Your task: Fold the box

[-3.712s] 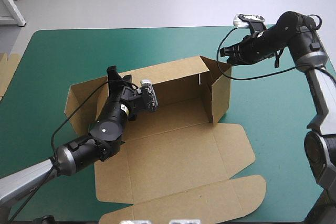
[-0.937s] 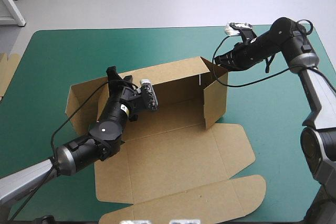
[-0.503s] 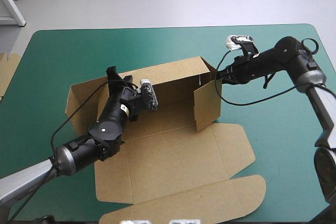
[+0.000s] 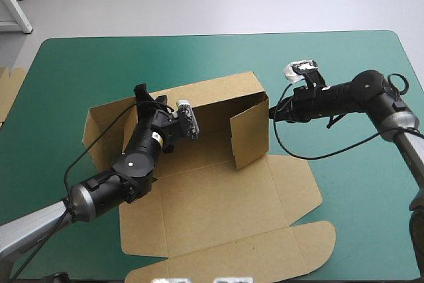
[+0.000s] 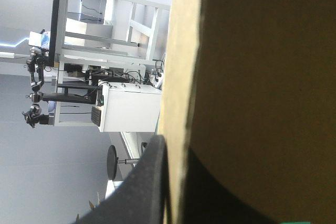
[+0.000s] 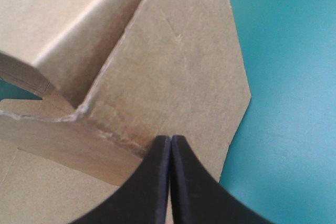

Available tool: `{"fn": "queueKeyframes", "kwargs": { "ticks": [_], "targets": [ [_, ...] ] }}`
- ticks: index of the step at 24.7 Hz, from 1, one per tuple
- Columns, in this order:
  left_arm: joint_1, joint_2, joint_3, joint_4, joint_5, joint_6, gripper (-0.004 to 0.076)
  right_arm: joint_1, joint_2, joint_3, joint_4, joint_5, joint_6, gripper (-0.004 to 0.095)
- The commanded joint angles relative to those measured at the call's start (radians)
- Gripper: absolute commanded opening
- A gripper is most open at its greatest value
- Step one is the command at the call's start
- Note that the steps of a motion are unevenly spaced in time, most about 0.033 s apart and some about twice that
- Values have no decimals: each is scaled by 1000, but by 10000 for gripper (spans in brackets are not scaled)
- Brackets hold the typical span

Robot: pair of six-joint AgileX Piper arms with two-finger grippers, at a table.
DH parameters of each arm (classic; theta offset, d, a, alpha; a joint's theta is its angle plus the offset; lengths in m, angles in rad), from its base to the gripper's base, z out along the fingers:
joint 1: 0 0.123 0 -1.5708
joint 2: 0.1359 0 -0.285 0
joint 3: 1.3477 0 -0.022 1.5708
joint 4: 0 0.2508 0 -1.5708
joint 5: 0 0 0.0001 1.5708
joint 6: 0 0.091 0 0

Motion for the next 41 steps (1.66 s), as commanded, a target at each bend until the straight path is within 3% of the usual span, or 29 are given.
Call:
{"fn": "queueKeyframes", "kwargs": {
  "ticks": [1, 3, 6, 9, 14, 20, 23, 29, 33, 41],
  "targets": [
    [1, -27, -26, -8, 3, -25, -10, -3, -48, -23, 56, 51, -25, 76],
    [1, -27, -26, -8, -1, -25, -10, -3, -48, -23, 63, 76, -25, 198],
    [1, -27, -26, -10, -1, -25, -10, -3, -48, -23, 71, 88, -25, 491],
    [1, -27, -26, -10, 1, -25, -10, 10, -48, -23, 57, 52, -36, 611],
    [1, -27, -26, -10, -1, -25, -10, 54, -46, -23, 74, 23, -88, 611],
    [1, -27, -26, -10, 9, -22, -10, 144, -46, -21, -23, -53, -80, 603],
    [1, -27, -26, -10, 19, -23, -10, 180, -46, -21, -103, -118, -30, 553],
    [1, -27, -26, -10, 22, -32, -10, 230, -46, -21, -134, -220, -8, 541],
    [1, -27, -26, -10, 24, -57, -10, 274, -46, -21, -210, -321, 51, 541],
    [1, -27, -26, -10, 33, -60, -10, 346, -46, 23, -231, -559, 71, 540]
  ]
}}
